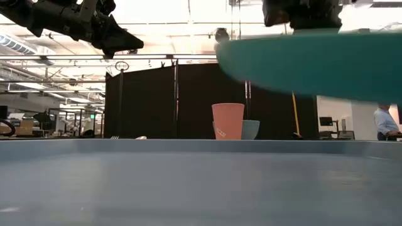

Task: Set up tray
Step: Put the green plate on the serving tray

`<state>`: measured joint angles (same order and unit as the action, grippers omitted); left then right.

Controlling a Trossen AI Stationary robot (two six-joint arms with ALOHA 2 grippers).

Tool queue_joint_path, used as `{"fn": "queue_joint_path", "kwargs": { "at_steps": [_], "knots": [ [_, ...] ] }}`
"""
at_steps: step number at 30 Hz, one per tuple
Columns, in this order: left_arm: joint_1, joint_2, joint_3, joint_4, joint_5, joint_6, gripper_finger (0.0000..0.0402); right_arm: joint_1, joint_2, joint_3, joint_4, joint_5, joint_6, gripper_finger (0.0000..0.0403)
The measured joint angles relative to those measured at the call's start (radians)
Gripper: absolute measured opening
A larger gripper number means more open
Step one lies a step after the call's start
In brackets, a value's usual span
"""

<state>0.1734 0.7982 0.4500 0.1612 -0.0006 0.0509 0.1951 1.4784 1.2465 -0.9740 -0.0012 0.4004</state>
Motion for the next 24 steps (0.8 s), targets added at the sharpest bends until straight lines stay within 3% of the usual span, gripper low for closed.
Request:
{"fn": "queue_joint_path", "kwargs": {
  "at_steps": [8, 24],
  "knots": [
    [0.0, 0.0, 0.0, -0.009, 0.0, -0.008, 0.0035, 0.009, 0.082, 0.0, 0.126, -0.068, -0.024, 0.0],
    [0.0, 0.0, 0.0, -0.017, 0.001, -0.03, 0.0035, -0.012, 0.235, 0.0, 0.135, -0.109, -0.048, 0.0]
  ]
}}
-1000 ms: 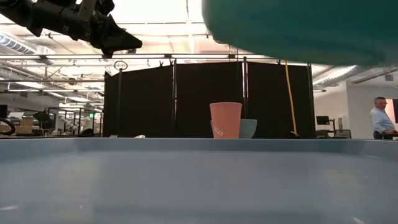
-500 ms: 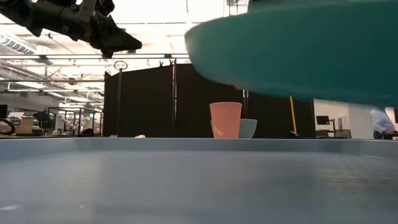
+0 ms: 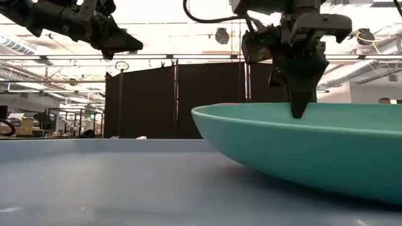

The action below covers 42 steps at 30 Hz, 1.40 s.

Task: Set up tray
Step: Put the green plate on the serving tray

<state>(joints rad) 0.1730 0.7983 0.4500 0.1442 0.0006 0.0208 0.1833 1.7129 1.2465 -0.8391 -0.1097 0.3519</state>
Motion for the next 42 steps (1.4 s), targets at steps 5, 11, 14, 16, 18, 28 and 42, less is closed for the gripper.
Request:
{"fn": "queue_joint_path", "kwargs": {
  "at_steps": [5, 11, 14, 16, 18, 28, 42],
  "knots": [
    [0.0, 0.0, 0.0, -0.003, 0.0, 0.0, 0.0035, 0.0, 0.004, 0.0, 0.005, 0.0, -0.001, 0.0],
    [0.0, 0.0, 0.0, -0.006, 0.0, 0.0, 0.0035, 0.0, 0.004, 0.0, 0.072, 0.006, -0.024, 0.0],
    [0.0, 0.0, 0.0, -0.006, 0.0, 0.0, 0.0035, -0.006, 0.004, 0.0, 0.085, 0.007, -0.028, 0.0],
    [0.0, 0.0, 0.0, -0.006, 0.0, 0.0, 0.0035, -0.013, 0.004, 0.0, 0.074, 0.008, -0.024, 0.0],
    [0.0, 0.0, 0.0, -0.006, 0.0, 0.0, 0.0035, -0.018, 0.004, 0.0, 0.065, 0.008, -0.019, 0.0],
    [0.0, 0.0, 0.0, -0.008, 0.0, 0.0, 0.0035, -0.027, 0.004, 0.0, 0.03, 0.008, -0.005, 0.0],
    [0.0, 0.0, 0.0, -0.012, 0.0, 0.001, 0.0035, -0.022, 0.071, 0.0, 0.041, 0.052, -0.023, 0.0]
  ]
}}
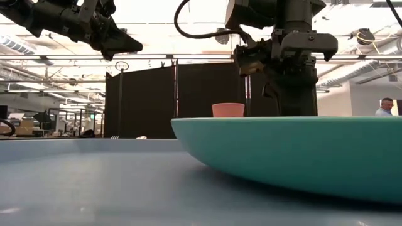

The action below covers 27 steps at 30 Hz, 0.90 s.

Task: Set up tray
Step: Put the green plate on the serving tray, then put the blue bowl on the green plate on the blue serving tray

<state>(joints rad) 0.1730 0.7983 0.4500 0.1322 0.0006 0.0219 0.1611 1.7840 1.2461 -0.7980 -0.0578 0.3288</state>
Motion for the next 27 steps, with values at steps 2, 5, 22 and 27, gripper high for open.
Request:
{"fn": "queue_joint_path", "kwargs": {
  "at_steps": [2, 5, 22, 27],
  "knots": [
    [0.0, 0.0, 0.0, 0.0, 0.0, 0.0, 0.0035, 0.0, 0.0, 0.0, -0.001, 0.016, -0.001, 0.0],
    [0.0, 0.0, 0.0, -0.001, 0.0, 0.003, 0.0035, 0.0, 0.0, 0.0, -0.007, 0.03, 0.0, 0.0005],
    [0.0, 0.0, 0.0, -0.002, 0.0, 0.002, 0.0035, -0.005, -0.081, -0.002, -0.026, 0.066, -0.047, 0.0099],
    [0.0, 0.0, 0.0, -0.003, 0.003, 0.006, 0.0035, 0.048, -0.283, -0.011, 0.063, 0.297, -0.204, 0.0077]
  ]
}}
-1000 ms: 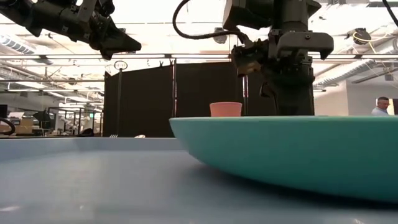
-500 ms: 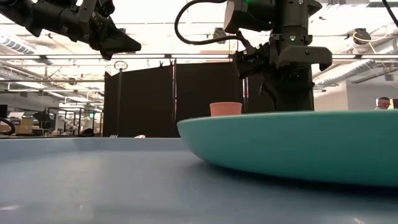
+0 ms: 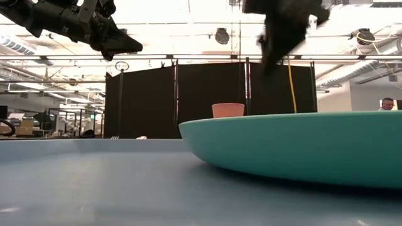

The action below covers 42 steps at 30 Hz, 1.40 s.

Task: Set up tray
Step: Put the blue bowl on the green plate on the blue serving tray

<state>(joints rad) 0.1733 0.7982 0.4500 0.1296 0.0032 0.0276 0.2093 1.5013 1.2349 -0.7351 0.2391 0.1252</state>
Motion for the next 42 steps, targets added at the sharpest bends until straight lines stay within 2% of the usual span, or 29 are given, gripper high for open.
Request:
{"fn": "queue_joint_path", "kwargs": {
  "at_steps": [2, 5, 9, 13, 17, 19, 22, 24, 27, 31, 37, 40, 42],
  "knots": [
    [0.0, 0.0, 0.0, -0.003, 0.0, 0.0, 0.0035, 0.035, -0.109, -0.06, 0.134, 0.034, -0.084, 0.0052],
    [0.0, 0.0, 0.0, -0.006, -0.001, 0.0, 0.0035, 0.057, -0.288, -0.213, 0.386, 0.023, -0.163, 0.001],
    [0.0, 0.0, 0.0, -0.007, -0.001, 0.0, 0.0035, 0.022, -0.54, -0.441, 0.566, -0.003, -0.156, 0.0008],
    [0.0, 0.0, 0.0, -0.007, -0.003, 0.0, 0.0035, 0.005, -0.736, -0.663, 0.777, 0.024, -0.143, 0.0002],
    [0.0, 0.0, 0.0, -0.007, -0.004, -0.004, 0.0035, 0.0, -0.832, -0.829, 0.926, 0.029, -0.126, 0.0001],
    [0.0, 0.0, 0.0, -0.01, -0.012, -0.016, 0.0035, 0.0, -0.853, -0.887, 0.991, 0.082, -0.12, 0.0001],
    [0.0, 0.009, 0.005, -0.037, -0.079, -0.059, 0.0035, -0.001, -0.876, -0.954, 1.101, 0.195, -0.111, 0.0001],
    [0.009, 0.047, 0.045, -0.078, -0.124, -0.062, 0.0035, 0.0, -0.89, -0.985, 1.145, 0.21, -0.111, 0.0001],
    [0.047, 0.143, 0.169, -0.179, -0.189, -0.067, 0.0035, 0.0, -0.906, -1.005, 1.158, 0.207, -0.131, 0.0001],
    [0.122, 0.314, 0.376, -0.232, -0.174, 0.036, 0.0035, 0.0, -0.927, -1.006, 1.165, 0.205, -0.156, 0.0],
    [0.233, 0.579, 0.736, -0.295, 0.005, 0.177, 0.0036, 0.001, -0.931, -1.006, 1.146, 0.203, -0.157, 0.0],
    [0.268, 0.722, 0.936, -0.447, 0.095, 0.199, 0.0038, 0.001, -0.931, -1.006, 1.135, 0.203, -0.146, 0.0],
    [0.287, 0.83, 1.079, -0.58, 0.115, 0.206, 0.0051, 0.001, -0.931, -1.006, 1.131, 0.203, -0.145, 0.0]
  ]
}}
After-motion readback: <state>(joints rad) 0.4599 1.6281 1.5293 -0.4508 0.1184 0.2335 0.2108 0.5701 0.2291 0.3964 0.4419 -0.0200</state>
